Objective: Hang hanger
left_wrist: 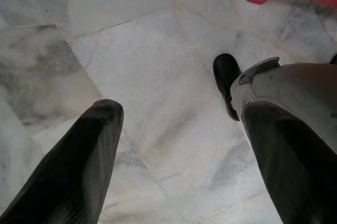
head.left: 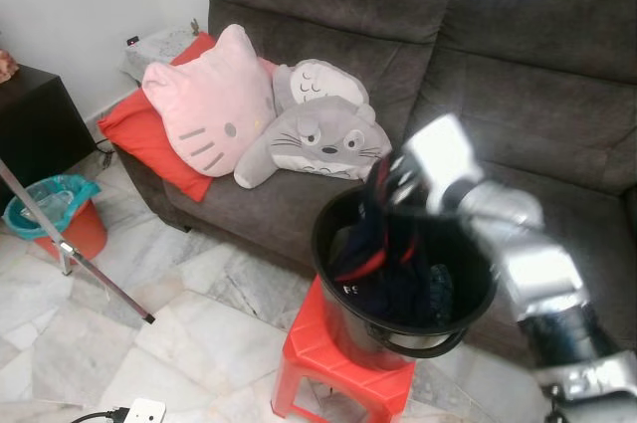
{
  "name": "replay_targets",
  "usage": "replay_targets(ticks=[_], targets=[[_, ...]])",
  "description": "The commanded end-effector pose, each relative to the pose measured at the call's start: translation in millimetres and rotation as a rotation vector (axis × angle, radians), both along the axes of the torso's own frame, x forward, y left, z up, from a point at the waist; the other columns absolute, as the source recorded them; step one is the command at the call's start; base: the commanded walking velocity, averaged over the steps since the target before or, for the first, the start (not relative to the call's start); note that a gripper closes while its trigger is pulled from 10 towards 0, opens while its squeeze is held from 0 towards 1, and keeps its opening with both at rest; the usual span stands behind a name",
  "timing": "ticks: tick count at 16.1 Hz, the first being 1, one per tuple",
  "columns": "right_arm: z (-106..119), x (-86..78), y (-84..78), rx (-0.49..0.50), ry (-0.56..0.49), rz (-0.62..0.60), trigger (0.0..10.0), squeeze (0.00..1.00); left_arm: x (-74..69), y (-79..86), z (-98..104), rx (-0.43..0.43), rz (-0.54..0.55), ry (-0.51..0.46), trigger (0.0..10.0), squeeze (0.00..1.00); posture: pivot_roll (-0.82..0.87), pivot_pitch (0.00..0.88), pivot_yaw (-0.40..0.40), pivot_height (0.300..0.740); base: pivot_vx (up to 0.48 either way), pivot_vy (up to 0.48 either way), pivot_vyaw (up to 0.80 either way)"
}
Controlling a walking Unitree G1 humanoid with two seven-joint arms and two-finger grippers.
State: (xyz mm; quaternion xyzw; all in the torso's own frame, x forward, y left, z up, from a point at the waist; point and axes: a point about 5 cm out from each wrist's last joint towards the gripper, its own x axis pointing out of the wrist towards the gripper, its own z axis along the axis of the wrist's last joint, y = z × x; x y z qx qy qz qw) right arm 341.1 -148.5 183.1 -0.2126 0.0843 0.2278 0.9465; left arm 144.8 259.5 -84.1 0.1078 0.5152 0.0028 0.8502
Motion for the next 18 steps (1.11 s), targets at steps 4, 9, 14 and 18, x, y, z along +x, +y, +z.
replay_targets(ticks=[4, 9, 14, 18], targets=[[-3, -7.7, 1.2, -0.003, 0.009, -0.007, 0.0, 0.00, -1.9, 2.5, 0, 0.019, -0.014, 0.012, 10.0, 0.00, -0.18, 0.000, -0.007, 0.732, 0.000, 0.000, 0.00], [-16, -14.1, -8.7, 0.124, -0.041, -0.189, 4.4, 0.00, -1.7, 2.7, 0, 0.021, -0.013, 0.010, 10.0, 0.00, -0.17, 0.000, -0.009, 0.732, 0.000, 0.000, 0.00], [-30, -36.8, 0.6, 0.265, -0.168, -0.366, 10.0, 0.00, -1.6, 4.4, 1, 0.020, -0.016, 0.003, 10.0, 0.00, -0.17, 0.000, -0.005, 0.732, 0.000, 0.000, 0.00], [-45, -37.8, -8.4, 0.247, -0.140, -0.444, 10.0, 0.00, -1.8, 4.6, 1, 0.021, -0.014, 0.001, 10.0, 0.00, -0.17, 0.000, -0.009, 0.732, 0.000, 0.000, 0.00]])
